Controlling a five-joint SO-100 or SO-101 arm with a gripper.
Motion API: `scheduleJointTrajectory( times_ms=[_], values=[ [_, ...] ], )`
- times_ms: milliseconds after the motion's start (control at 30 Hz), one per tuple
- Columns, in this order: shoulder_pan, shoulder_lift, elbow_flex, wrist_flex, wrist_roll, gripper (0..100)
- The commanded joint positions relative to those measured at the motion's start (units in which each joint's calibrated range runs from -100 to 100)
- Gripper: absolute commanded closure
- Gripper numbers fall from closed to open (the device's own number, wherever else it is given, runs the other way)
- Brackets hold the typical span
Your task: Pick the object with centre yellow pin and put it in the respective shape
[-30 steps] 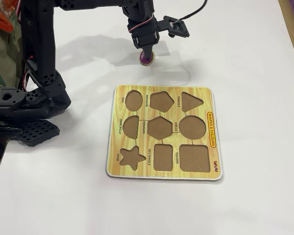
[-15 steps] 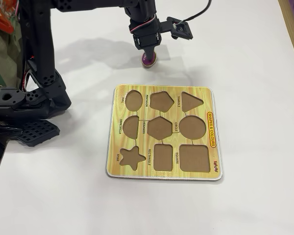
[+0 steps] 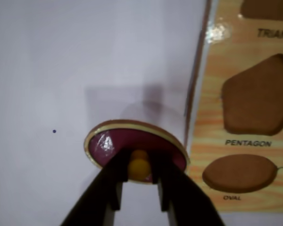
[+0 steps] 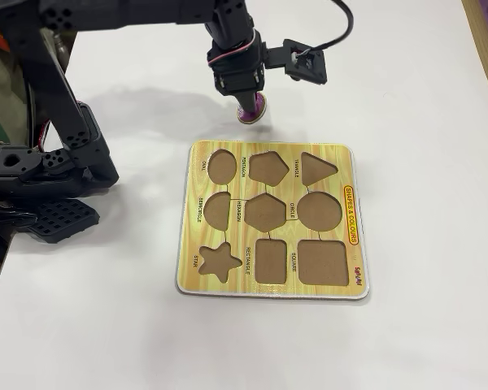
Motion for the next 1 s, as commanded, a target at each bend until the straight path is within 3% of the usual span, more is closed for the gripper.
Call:
scheduleJointTrajectory(
  times_ms=[0,533,733,967],
  values=[
    [3.3,-7.2,2.7,-0.1,0.0,96],
    [4.2,-25.5,24.0,-0.1,0.6,96],
    [9.5,-31.8,29.6,0.0,7.0,95],
    [16.6,-33.0,29.8,0.0,18.6,95]
  ],
)
